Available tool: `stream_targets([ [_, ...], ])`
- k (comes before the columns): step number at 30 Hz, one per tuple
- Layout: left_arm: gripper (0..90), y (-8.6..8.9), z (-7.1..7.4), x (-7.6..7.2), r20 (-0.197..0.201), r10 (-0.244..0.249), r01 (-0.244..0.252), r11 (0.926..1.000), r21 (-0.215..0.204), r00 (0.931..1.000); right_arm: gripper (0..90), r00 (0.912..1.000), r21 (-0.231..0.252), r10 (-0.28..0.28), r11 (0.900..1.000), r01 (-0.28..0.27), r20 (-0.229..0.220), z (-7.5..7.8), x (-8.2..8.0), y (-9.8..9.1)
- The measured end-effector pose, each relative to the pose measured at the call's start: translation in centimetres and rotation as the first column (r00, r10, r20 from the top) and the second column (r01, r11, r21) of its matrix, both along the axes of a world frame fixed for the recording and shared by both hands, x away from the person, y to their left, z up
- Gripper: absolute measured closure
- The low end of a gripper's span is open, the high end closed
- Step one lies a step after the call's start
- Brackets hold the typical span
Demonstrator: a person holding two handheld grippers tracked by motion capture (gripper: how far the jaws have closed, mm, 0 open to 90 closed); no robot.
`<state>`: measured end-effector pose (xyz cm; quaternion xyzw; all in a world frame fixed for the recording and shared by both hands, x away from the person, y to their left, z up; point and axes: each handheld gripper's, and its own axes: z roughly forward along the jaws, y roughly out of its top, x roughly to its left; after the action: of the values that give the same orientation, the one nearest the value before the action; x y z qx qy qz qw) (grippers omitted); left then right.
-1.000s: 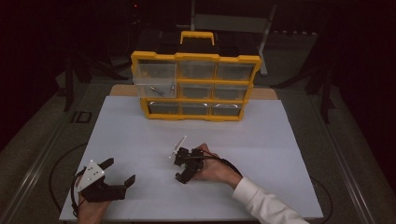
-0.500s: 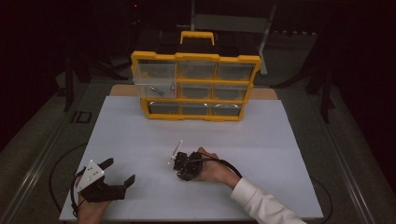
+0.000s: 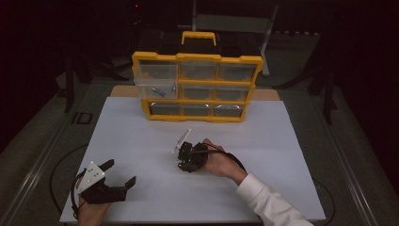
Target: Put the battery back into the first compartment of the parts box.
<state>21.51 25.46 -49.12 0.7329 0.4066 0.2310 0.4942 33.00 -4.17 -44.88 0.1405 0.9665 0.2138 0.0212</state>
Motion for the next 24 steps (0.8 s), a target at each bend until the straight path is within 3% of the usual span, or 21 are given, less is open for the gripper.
stream_targets([
  [12,0.0,0.0,0.0,0.0,-0.002,0.003,-0.003,1.0,-0.003,1.0,76.9,0.9975,0.108,-0.048,0.9932,0.043,0.052,5.1,2.1,-1.0],
  [15,0.0,0.0,0.0,0.0,0.0,-0.001,0.001,1.0,0.001,1.0,76.9,0.995,0.165,-0.076,0.9841,0.065,0.065,7.3,3.1,-1.4],
  [19,0.0,0.0,-0.1,0.0,-0.003,0.003,-0.003,1.0,-0.002,1.0,76.9,0.9922,0.203,-0.092,0.9764,0.074,0.084,9.0,3.7,-1.6],
  [20,0.0,0.0,0.0,0.0,-0.002,0.005,-0.005,1.0,-0.002,1.0,76.9,0.9899,0.236,-0.109,0.9679,0.085,0.09,10.4,4.2,-1.8],
  [24,0.0,0.0,-0.1,0.0,-0.003,0.002,-0.002,1.0,-0.002,1.0,76.9,0.9837,0.273,-0.145,0.9556,0.112,0.105,12.4,5.0,-2.1],
])
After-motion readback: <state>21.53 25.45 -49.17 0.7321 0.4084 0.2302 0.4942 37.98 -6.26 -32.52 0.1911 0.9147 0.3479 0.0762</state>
